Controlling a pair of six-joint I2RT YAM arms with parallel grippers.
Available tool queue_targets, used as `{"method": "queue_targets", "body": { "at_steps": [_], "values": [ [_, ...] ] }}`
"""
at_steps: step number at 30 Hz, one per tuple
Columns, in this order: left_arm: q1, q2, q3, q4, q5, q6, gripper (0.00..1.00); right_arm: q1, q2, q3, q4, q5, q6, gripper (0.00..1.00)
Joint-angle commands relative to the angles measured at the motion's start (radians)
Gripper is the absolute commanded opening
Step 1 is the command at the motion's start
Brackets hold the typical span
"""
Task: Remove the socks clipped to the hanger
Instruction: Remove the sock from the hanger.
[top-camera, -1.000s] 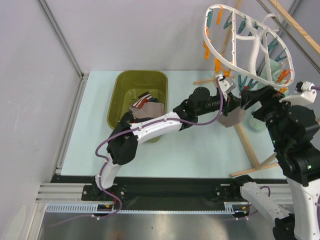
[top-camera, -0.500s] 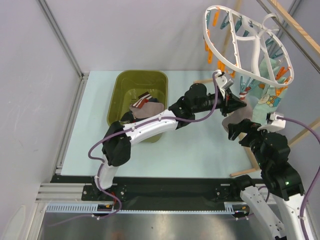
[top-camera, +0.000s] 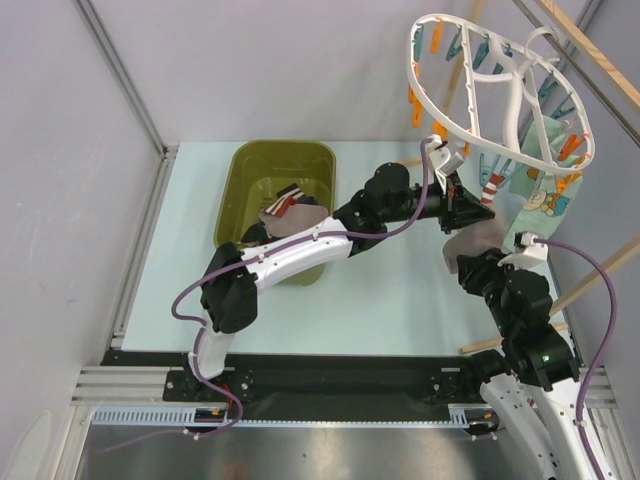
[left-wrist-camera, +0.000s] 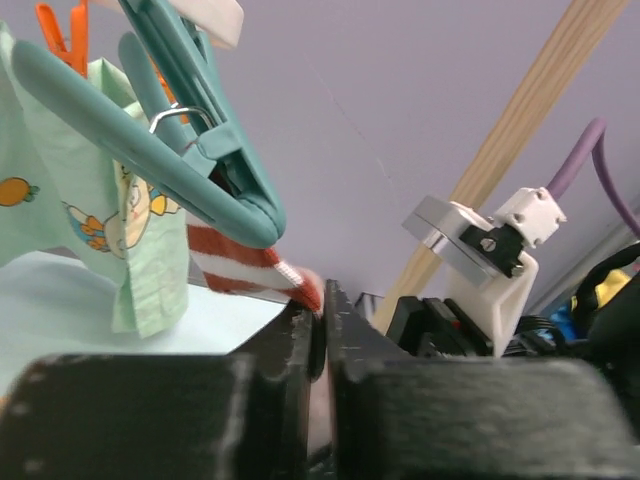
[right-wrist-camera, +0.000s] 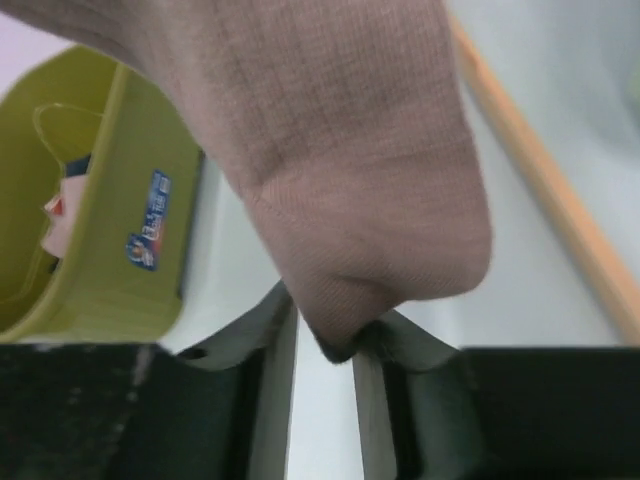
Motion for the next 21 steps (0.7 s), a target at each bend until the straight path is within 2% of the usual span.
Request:
{"method": "queue_targets", "body": {
  "at_steps": [1,2,3,5,6,9,12,21],
  "values": [
    [0.012,-0.056,0.033,0.018,0.031,-0.042,0.14,-0.004,-0.029,0.0,0.051,-0.011,0.042,0.22],
    [0.012,-0.06,0.03,0.009,0.025,-0.039,0.3,-0.004,-0.034,0.0,0.043,-0.014,0.045,0.07],
    [0.014,-0.068,0.022,-0.02,0.013,-0.032,0.36,-0.004,-0.036,0.003,0.038,-0.023,0.05,0.0],
    [0.014,-0.115,-0.022,-0.048,-0.026,0.005,0.5,-0.002,-0.04,0.002,0.037,-0.034,0.062,0.0],
    [0.014,-0.137,-0.044,-0.054,-0.064,0.017,0.52,-0.002,-0.039,0.002,0.038,-0.048,0.063,0.0],
    [0.014,-0.206,-0.081,-0.108,-0.138,0.07,0.57,-0.004,-0.028,0.006,0.043,-0.062,0.073,0.0],
    [0.014,-0.241,-0.044,-0.192,-0.188,0.096,0.63,-0.004,-0.02,0.011,0.047,-0.078,0.085,0.0],
    [0.009,-0.237,0.062,-0.212,-0.126,0.107,0.63,-0.004,-0.04,0.031,0.055,-0.146,0.09,0.0]
  ]
}}
